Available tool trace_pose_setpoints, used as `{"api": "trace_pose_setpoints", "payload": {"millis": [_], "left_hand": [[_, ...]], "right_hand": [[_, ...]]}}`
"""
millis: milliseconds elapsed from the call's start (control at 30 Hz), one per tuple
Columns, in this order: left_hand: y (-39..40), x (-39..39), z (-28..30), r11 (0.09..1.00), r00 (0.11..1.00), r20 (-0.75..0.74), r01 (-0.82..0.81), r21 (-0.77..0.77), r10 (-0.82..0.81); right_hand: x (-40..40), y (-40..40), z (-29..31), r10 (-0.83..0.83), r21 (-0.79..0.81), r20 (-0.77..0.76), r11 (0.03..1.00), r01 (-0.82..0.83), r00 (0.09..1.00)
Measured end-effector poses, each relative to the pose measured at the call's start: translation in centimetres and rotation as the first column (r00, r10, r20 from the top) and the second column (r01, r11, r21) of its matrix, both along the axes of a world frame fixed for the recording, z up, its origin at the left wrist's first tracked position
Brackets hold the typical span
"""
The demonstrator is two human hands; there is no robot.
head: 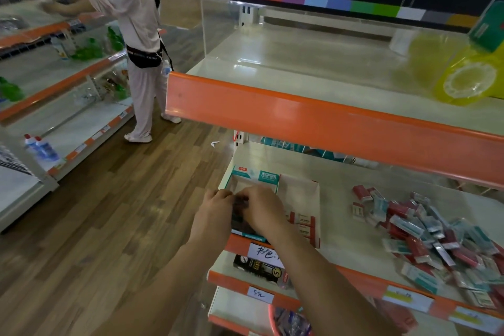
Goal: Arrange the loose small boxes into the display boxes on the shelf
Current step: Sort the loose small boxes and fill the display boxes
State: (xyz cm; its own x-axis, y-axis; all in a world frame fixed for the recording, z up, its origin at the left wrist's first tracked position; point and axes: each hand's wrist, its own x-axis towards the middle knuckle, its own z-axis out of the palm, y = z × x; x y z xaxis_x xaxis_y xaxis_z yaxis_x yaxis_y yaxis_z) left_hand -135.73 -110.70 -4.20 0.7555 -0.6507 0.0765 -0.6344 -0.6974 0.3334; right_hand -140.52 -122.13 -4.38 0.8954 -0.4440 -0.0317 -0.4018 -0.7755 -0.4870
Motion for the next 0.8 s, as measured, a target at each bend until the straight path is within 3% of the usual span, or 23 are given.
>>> {"api": "trace_pose_setpoints", "payload": {"millis": [167,300,367,433,633,800], "left_hand": [[-0.5,-0.4,0.0,0.992,0.998,0.053,0.019,0.129,-0.026],[-1.6,-0.7,0.7,0.958,0.995,0.078,0.031,0.286,-0.056],[-2.3,-1.1,1.1,0.943,0.991,0.105,0.045,0.329,-0.084],[-3.2,-1.9,1.5,0.959,0.989,0.125,0.039,0.280,-0.077],[-7.6,-5.4,2.0,0.983,0.975,0.142,0.157,0.091,-0.169],[-10.5,-7.9,1.6,0.965,0.958,0.127,0.246,0.088,-0.256]], "right_hand": [[-0.3,0.0,0.0,0.061,-0.013,-0.036,0.998,-0.061,0.997],[-2.0,-1.2,0.3,-0.036,0.123,0.237,0.992,0.007,0.971],[-3.5,-2.7,0.6,-0.101,0.048,0.376,0.995,0.090,0.921],[-5.1,-4.6,0.8,-0.165,-0.029,0.441,0.980,0.197,0.882],[-10.3,-9.7,0.3,-0.392,-0.052,0.310,0.903,0.427,0.866],[-13.5,-11.2,-0.1,-0.490,0.057,0.206,0.870,0.490,0.847]]}}
